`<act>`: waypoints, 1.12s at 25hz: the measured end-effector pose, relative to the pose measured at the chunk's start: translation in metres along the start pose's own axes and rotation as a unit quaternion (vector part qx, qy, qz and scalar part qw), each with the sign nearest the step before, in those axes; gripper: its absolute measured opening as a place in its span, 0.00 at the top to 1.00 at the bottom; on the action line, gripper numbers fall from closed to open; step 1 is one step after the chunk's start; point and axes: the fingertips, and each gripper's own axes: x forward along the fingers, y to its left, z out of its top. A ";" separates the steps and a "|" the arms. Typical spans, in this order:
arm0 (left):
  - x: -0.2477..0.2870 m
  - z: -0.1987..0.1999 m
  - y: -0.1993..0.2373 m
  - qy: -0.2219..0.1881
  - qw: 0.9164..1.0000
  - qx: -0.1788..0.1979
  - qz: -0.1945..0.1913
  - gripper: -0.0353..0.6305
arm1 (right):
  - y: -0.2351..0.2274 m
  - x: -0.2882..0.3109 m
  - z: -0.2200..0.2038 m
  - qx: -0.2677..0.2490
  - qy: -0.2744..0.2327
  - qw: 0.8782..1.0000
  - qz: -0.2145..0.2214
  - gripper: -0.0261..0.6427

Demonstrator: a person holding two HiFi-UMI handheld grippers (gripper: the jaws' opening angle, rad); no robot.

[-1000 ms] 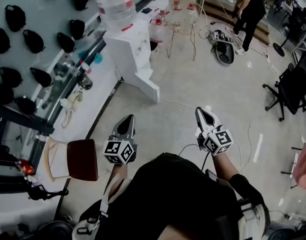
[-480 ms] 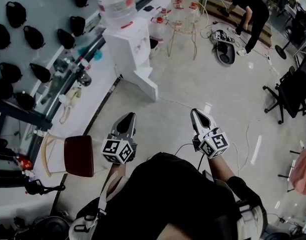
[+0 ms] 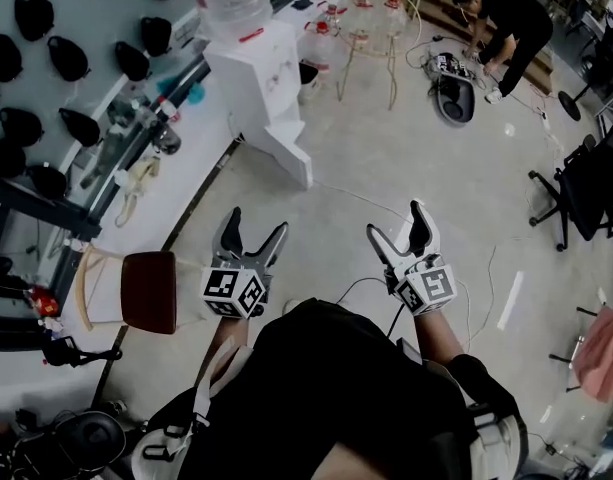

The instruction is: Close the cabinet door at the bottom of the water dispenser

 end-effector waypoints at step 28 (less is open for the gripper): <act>0.065 -0.010 0.044 0.016 1.000 -0.018 -0.014 0.26 | -0.041 0.067 -0.023 0.016 0.029 0.999 -0.021 0.29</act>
